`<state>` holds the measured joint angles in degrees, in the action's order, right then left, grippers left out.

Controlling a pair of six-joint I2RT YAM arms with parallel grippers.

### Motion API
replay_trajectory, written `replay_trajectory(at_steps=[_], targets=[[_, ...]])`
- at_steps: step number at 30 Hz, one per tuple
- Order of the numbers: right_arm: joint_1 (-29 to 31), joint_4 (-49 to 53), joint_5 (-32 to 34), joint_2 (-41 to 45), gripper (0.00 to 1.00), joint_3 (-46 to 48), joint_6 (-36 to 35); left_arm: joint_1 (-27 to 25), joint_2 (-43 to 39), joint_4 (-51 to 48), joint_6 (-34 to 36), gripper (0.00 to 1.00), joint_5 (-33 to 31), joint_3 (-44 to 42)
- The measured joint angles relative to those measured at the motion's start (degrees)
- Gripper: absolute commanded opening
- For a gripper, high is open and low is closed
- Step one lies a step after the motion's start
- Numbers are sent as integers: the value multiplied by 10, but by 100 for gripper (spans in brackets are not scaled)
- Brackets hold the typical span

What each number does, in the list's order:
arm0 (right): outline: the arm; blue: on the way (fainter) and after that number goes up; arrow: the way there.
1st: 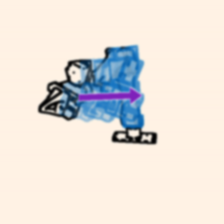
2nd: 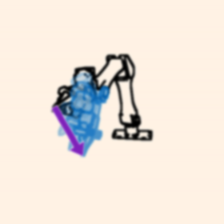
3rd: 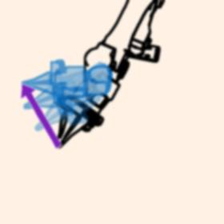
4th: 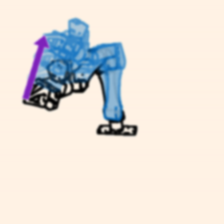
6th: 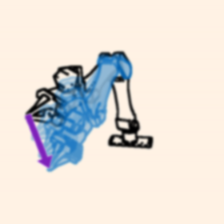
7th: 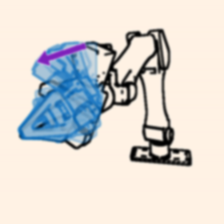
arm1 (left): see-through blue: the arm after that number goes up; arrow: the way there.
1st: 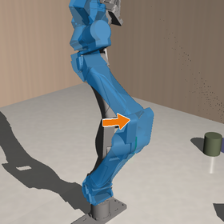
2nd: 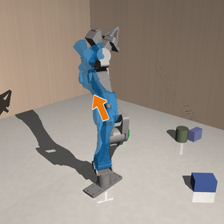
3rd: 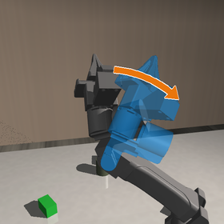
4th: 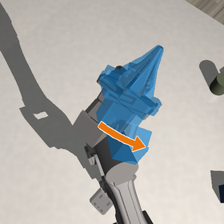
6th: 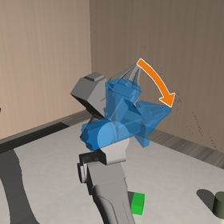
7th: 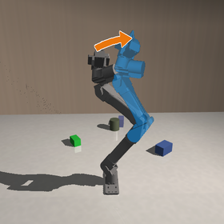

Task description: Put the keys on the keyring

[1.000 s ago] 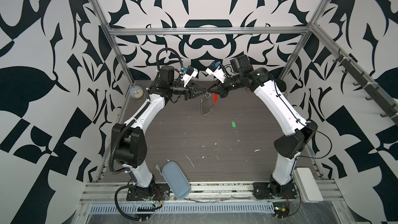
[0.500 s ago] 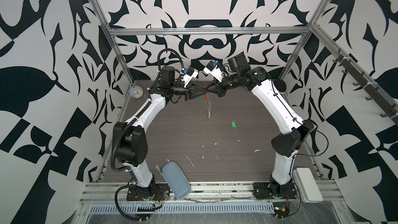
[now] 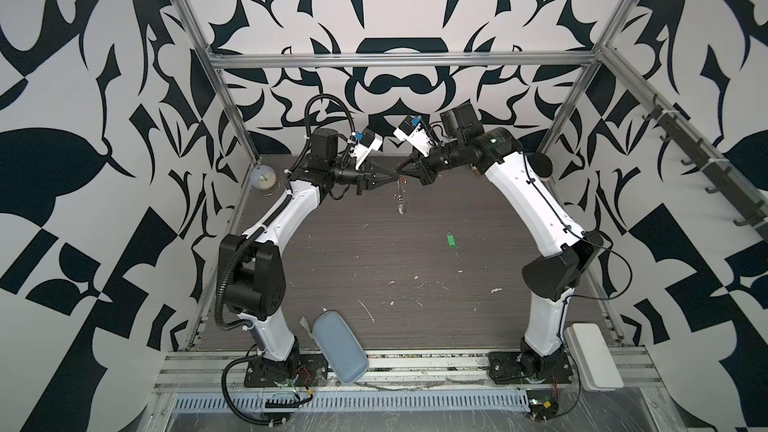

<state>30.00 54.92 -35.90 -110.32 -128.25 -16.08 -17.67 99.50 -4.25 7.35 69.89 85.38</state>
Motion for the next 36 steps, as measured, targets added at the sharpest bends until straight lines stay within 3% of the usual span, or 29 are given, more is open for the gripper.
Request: replay_trajectory(at_steps=[3,5,8,11,15,18,25,36], targets=[[0,0,2,0,0,0,0,0,0,-1,1,0,0,0],[1,-1,9,0,20,0,3,0,0,1,1,0,-2,-1],[0,-12,22,2,31,5,26,-1,-4,38,-22,0,-19,-17],[-9,-72,32,34,33,68,79,-3,-15,144,-100,0,-51,-71],[-44,-205,40,136,31,247,181,-5,-16,307,-233,0,-119,-132],[-69,-279,43,183,31,326,244,-12,-16,406,-306,0,-177,-162],[-67,-403,27,164,32,354,343,-36,-16,579,-420,0,-271,-194],[-35,-453,19,118,32,355,380,-51,-14,695,-464,0,-323,-214]])
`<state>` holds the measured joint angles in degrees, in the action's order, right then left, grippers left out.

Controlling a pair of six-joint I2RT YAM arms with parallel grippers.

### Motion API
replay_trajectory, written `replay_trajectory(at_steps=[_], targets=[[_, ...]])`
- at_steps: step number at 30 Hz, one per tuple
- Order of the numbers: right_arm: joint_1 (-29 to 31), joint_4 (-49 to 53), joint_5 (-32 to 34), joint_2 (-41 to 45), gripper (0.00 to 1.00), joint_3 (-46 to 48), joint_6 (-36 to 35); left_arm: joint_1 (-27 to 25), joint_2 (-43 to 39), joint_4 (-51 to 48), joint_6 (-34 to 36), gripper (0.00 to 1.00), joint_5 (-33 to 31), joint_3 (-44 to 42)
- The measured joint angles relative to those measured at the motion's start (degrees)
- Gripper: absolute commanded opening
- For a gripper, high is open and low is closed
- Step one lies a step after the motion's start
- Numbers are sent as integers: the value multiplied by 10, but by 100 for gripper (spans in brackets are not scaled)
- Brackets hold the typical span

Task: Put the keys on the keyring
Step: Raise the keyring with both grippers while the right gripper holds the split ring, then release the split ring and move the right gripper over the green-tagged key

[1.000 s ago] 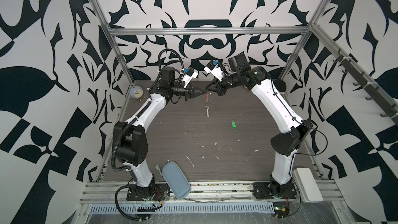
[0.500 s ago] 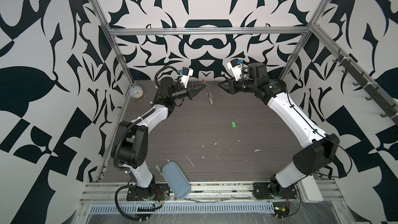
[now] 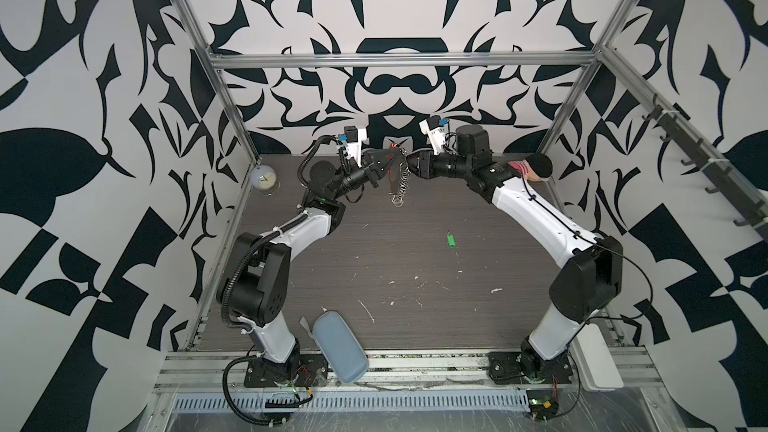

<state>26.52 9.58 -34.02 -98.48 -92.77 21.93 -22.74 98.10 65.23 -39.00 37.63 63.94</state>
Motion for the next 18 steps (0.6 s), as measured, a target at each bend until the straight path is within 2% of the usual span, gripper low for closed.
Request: replay_trajectory(at_steps=[6,15,18], targets=[[1,4,12,14,31,3,-7,-1,5,41,-13,0,-4,-2],[-29,15,14,86,33,12,-14,-2,8,59,-17,0,6,-2],[-36,19,38,101,33,20,-20,-3,8,62,-13,0,10,-7]])
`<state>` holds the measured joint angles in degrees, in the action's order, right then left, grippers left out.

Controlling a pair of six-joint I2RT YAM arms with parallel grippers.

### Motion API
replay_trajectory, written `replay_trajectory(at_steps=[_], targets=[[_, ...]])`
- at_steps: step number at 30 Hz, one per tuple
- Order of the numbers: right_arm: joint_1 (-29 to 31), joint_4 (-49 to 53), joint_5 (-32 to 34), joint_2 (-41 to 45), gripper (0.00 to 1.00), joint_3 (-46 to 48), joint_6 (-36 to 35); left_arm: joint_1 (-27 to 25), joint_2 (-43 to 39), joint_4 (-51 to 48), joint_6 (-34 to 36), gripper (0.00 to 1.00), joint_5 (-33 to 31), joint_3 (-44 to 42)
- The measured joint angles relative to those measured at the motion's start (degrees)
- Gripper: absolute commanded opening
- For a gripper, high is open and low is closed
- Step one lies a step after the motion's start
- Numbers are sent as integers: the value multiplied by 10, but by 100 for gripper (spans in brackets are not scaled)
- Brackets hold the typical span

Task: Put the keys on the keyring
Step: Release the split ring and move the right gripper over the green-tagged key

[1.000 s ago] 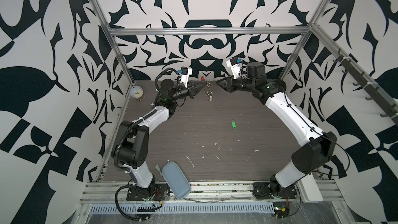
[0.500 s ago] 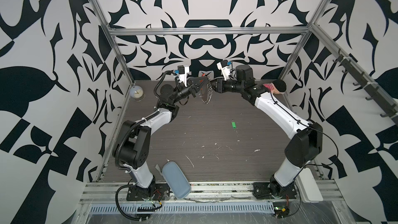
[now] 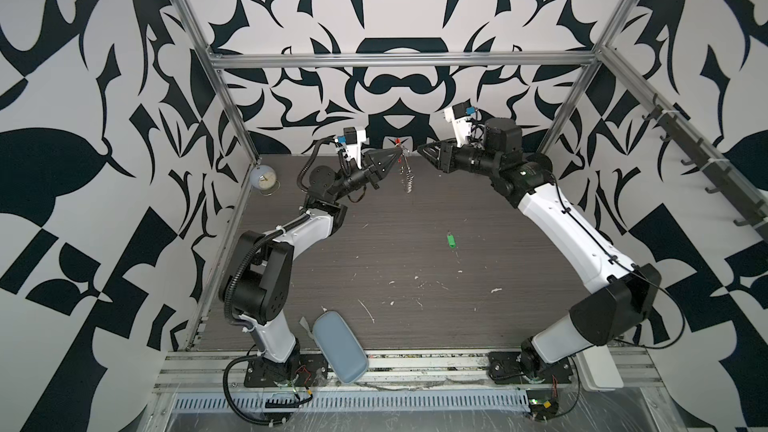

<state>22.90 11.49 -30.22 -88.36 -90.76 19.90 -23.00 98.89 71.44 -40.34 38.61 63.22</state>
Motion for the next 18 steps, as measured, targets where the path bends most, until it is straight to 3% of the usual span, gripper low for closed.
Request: replay_trajectory(at_steps=[5,10,18], targets=[[-30,-4,47,42,34,139,-1,0,-8,-45,40,0,4,-26],[-62,44,116,43,34,290,-3,0,-47,-188,132,0,0,-41],[-59,101,185,41,35,370,-6,0,-139,-366,277,0,-64,-50]])
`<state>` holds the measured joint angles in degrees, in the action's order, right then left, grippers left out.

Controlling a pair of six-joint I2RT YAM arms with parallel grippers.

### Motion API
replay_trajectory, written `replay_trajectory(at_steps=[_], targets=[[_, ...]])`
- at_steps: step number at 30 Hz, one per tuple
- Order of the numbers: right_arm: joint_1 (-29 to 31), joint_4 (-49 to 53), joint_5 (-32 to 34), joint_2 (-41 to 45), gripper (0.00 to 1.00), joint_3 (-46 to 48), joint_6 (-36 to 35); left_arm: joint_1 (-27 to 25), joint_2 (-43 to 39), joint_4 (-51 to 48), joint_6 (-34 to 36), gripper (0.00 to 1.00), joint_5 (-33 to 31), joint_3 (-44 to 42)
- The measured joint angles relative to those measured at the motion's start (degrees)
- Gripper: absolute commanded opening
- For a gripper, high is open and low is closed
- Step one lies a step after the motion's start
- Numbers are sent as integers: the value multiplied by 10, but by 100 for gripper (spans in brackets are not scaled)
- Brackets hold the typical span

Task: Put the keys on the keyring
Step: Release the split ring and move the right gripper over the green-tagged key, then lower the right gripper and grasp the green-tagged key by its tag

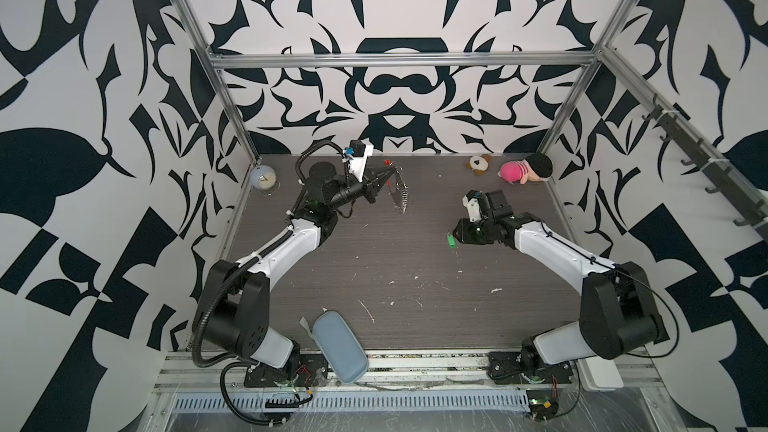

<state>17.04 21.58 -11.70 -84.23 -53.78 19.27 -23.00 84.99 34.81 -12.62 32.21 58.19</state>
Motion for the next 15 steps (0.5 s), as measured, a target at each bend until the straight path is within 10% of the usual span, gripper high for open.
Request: replay_trajectory(at_steps=[15], targets=[[0,-20,15,-135,29,-52,-43,0,-16,-67,-7,0,-79,-27]])
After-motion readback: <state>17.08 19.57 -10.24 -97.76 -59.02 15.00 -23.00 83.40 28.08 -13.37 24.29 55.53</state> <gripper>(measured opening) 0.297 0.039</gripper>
